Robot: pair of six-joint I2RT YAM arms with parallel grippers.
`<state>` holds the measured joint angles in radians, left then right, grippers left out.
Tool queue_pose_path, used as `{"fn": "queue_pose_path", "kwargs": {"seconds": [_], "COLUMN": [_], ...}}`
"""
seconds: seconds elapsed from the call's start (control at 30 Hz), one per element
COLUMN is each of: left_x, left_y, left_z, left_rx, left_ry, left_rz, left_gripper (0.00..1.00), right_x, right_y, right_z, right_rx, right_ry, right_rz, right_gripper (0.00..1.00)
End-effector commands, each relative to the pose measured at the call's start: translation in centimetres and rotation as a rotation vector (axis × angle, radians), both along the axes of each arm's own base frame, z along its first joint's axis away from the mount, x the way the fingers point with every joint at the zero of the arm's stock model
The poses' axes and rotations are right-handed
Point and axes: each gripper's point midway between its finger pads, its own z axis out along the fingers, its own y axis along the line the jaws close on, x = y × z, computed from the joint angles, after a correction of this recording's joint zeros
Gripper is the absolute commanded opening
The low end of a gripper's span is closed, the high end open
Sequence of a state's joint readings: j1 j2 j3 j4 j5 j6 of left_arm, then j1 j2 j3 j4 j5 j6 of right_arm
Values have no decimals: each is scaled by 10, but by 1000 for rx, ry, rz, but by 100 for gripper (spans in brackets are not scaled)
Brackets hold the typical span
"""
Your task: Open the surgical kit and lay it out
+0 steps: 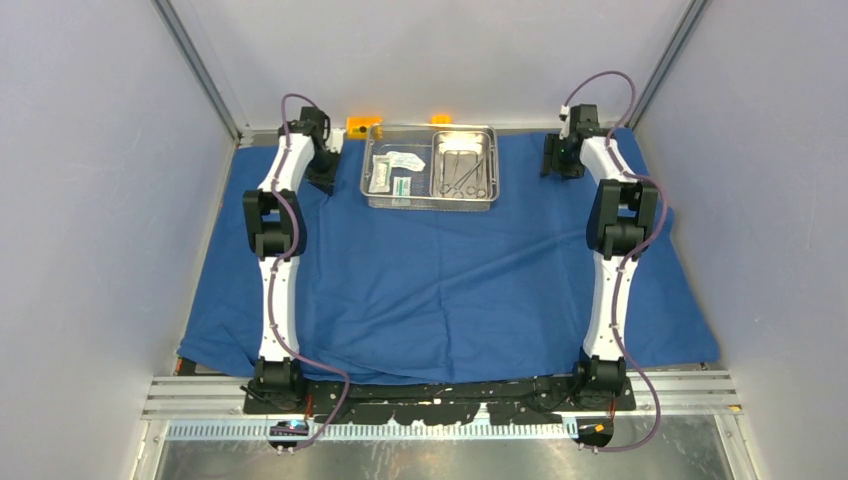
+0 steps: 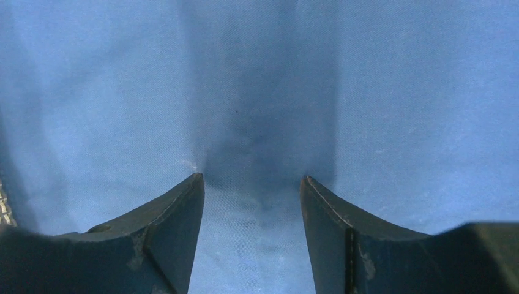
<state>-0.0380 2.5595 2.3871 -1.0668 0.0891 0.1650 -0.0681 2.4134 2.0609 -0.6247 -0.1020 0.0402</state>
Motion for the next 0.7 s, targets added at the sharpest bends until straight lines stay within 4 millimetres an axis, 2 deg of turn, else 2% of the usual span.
{"fn": "queue_pose_path", "kwargs": {"seconds": [0.0, 0.03, 0.23, 0.43, 0.67], "left_x": [-13, -13, -10, -5, 14], "left_y": [9, 10, 17, 23, 38], "left_z": [-28, -28, -33, -38, -41], "left_rx": [25, 30, 68, 100, 185], "left_ry": [72, 72, 70, 72, 23], "left_rz": [0, -2, -12, -37, -35], "left_gripper": [0, 0, 0, 0, 0], "right_x": [-5, -7, -14, -10, -6], "right_y": [-9, -15, -15, -14, -21], "right_z": [-22, -26, -36, -30, -25], "right_rx": [-99, -134, -146, -139, -168], "right_ry": [50, 61, 85, 67, 55], "right_rz": [-7, -9, 4, 2, -18], "right_gripper": [59, 56, 33, 1, 0]}}
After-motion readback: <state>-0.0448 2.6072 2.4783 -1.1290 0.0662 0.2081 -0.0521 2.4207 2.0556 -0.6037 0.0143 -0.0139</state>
